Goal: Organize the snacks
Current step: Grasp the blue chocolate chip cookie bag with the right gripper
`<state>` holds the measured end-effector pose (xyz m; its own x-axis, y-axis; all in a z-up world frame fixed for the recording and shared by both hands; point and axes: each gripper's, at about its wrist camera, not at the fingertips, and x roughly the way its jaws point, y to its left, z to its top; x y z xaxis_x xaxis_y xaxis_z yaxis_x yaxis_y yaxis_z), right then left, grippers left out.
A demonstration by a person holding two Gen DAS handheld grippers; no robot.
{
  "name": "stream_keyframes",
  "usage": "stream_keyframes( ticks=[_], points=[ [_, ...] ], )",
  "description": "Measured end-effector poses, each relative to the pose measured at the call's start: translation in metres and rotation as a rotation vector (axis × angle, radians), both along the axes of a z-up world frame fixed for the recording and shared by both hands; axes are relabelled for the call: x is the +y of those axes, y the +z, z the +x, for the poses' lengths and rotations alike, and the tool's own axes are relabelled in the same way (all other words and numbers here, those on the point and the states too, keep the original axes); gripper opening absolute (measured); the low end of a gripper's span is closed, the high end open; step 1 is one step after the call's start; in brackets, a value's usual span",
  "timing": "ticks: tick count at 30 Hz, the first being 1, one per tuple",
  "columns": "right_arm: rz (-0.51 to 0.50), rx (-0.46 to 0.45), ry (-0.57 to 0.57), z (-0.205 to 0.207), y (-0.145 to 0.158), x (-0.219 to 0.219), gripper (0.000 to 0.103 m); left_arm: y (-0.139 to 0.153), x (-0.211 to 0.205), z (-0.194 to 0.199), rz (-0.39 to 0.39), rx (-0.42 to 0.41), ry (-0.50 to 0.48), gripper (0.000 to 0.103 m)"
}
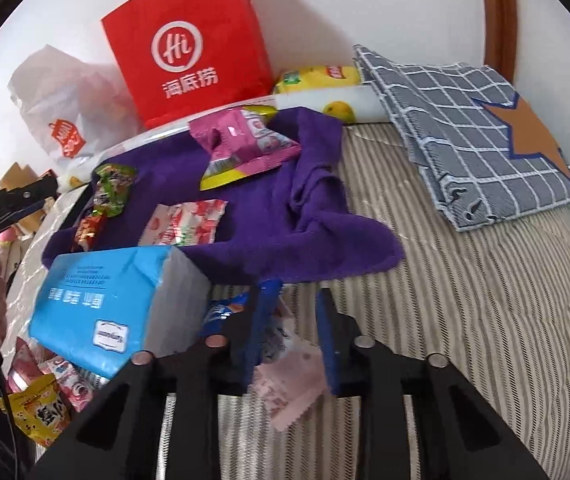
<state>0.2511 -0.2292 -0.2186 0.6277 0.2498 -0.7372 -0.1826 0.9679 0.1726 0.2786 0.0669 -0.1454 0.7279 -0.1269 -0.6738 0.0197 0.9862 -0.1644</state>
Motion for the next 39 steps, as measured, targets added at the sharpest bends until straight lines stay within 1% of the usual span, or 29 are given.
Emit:
stream_keyframes(
  ticks=[4,6,7,8,11,17,19,22,25,27,29,31,33,35,36,39],
  points=[
    [-0.010,0.031,0.036,0.004,-0.004,0.008,0.024,0.001,-0.003,-0.001,0.006,-0.003,-0.009,0.085],
    [-0.039,0.030,0.027,0.004,-0.007,0.011,0.009,0.001,-0.004,-0.001,0.010,-0.004,-0.013,0.085],
    [-0.041,0.021,0.024,0.003,-0.006,0.011,0.009,0.001,-0.005,-0.002,0.010,-0.004,-0.015,0.085],
    [-0.022,0.014,0.031,0.000,-0.003,0.010,0.007,0.001,-0.004,-0.002,0.008,-0.004,-0.016,0.085],
    [0.016,-0.019,0.014,-0.015,0.010,0.001,0.006,0.003,-0.004,-0.002,-0.002,-0.004,-0.018,0.085],
    [0.071,-0.040,0.009,-0.055,0.036,-0.016,0.006,0.007,-0.004,-0.005,-0.015,-0.015,-0.026,0.085],
    [0.088,-0.036,0.021,-0.069,0.039,-0.019,0.006,0.007,-0.004,-0.005,-0.013,-0.014,-0.028,0.085],
    [0.099,0.003,0.044,-0.085,0.033,-0.020,0.006,0.006,-0.005,-0.004,-0.014,-0.008,-0.031,0.085],
    [0.042,0.044,0.032,-0.091,0.016,-0.018,0.007,0.004,-0.005,-0.003,-0.008,-0.003,-0.029,0.085],
    [0.029,0.078,0.019,-0.090,0.003,-0.021,0.011,0.003,-0.005,-0.002,-0.005,-0.001,-0.027,0.085],
    [0.028,0.086,0.007,-0.092,-0.003,-0.025,0.013,0.002,-0.004,-0.001,-0.002,0.002,-0.022,0.085],
    [0.035,0.072,0.002,-0.096,-0.004,-0.028,0.025,0.002,-0.003,-0.001,-0.003,0.001,-0.019,0.085],
    [0.049,0.040,0.009,-0.101,-0.003,-0.029,0.055,0.003,-0.002,-0.002,-0.009,-0.001,-0.020,0.085],
    [0.059,0.006,0.034,-0.105,-0.001,-0.025,0.062,0.004,-0.002,-0.002,-0.015,-0.001,-0.024,0.085],
    [0.057,0.001,0.049,-0.106,-0.001,-0.021,0.063,0.004,-0.003,-0.003,-0.014,-0.003,-0.027,0.085],
    [0.029,0.014,0.103,-0.105,-0.009,-0.006,0.068,0.004,-0.006,-0.004,-0.001,-0.006,-0.031,0.085]
  ],
)
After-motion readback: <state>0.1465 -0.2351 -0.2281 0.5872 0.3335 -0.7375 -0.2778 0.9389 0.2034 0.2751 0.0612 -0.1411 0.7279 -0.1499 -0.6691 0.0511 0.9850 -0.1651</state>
